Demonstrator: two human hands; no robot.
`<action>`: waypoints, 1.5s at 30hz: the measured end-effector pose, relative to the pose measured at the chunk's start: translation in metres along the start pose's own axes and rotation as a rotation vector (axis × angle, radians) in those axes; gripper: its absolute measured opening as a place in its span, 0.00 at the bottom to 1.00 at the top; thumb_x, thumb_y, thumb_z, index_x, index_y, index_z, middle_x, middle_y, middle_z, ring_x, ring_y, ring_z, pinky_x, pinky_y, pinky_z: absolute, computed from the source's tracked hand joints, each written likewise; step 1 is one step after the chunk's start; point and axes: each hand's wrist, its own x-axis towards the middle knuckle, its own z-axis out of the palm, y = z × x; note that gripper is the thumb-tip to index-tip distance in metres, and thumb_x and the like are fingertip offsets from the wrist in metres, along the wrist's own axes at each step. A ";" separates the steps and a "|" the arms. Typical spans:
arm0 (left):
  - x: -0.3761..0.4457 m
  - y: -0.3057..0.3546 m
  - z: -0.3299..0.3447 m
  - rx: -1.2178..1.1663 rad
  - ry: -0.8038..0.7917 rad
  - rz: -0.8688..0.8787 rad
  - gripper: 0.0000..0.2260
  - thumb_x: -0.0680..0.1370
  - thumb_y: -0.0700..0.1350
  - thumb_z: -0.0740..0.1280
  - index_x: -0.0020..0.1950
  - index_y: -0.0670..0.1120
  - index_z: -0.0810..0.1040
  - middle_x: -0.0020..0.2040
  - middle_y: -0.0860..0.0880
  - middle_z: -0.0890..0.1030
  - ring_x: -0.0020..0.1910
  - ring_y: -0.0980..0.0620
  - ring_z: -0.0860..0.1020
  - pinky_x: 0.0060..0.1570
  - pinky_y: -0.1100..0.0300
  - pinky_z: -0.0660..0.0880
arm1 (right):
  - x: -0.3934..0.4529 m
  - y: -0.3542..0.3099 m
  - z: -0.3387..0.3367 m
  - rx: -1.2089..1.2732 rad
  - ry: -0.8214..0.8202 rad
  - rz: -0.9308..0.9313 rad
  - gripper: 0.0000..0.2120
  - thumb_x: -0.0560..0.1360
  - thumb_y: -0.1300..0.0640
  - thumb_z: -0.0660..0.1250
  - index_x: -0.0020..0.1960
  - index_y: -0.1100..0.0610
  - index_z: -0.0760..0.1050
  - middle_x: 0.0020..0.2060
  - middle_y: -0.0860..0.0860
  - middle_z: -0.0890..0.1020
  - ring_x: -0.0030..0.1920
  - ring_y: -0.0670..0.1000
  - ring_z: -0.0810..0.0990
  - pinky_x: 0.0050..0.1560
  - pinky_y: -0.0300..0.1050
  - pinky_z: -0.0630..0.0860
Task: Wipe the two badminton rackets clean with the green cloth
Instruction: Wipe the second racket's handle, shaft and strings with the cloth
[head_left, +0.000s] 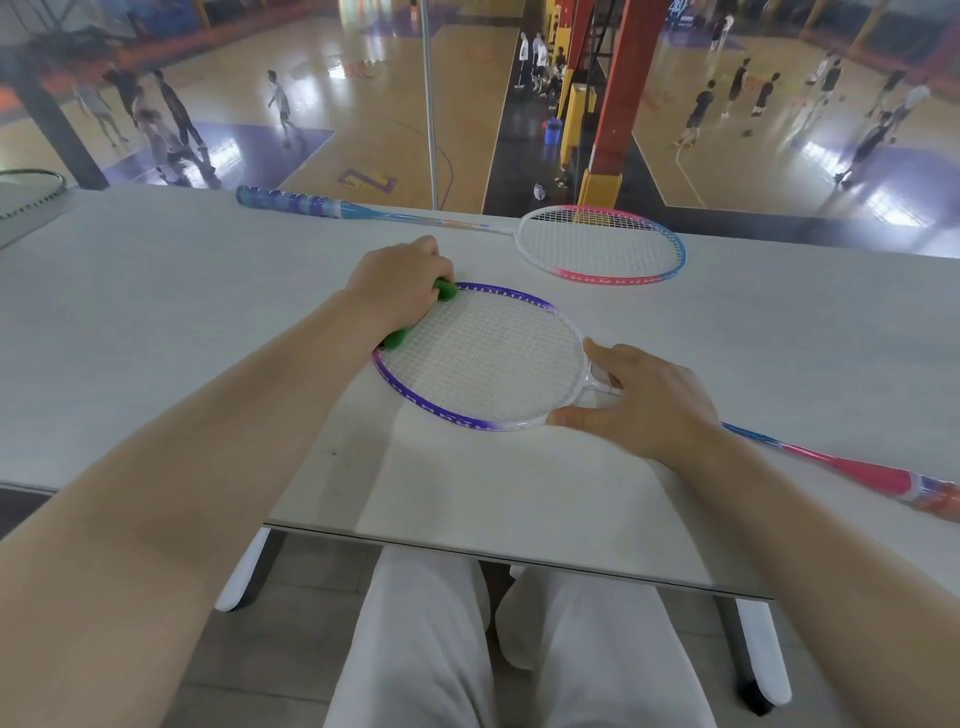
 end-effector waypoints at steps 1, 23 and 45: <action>-0.002 -0.002 0.001 0.006 -0.009 0.023 0.13 0.80 0.46 0.60 0.63 0.51 0.78 0.59 0.48 0.74 0.52 0.46 0.76 0.44 0.52 0.70 | -0.001 -0.001 -0.001 -0.004 0.001 0.000 0.49 0.64 0.22 0.62 0.79 0.44 0.55 0.70 0.40 0.70 0.70 0.45 0.69 0.67 0.43 0.64; -0.112 -0.033 -0.018 -0.115 -0.132 0.088 0.13 0.78 0.47 0.64 0.61 0.58 0.79 0.58 0.59 0.74 0.52 0.55 0.75 0.52 0.57 0.71 | 0.002 0.005 0.007 -0.001 0.047 -0.047 0.49 0.62 0.21 0.60 0.76 0.43 0.61 0.65 0.41 0.75 0.64 0.46 0.74 0.61 0.43 0.68; -0.014 -0.020 -0.004 -0.094 -0.004 0.062 0.13 0.79 0.45 0.63 0.62 0.49 0.80 0.57 0.48 0.75 0.53 0.47 0.75 0.51 0.52 0.71 | 0.005 0.004 0.007 -0.034 0.023 -0.024 0.49 0.62 0.20 0.58 0.78 0.42 0.57 0.66 0.40 0.73 0.65 0.46 0.73 0.61 0.44 0.67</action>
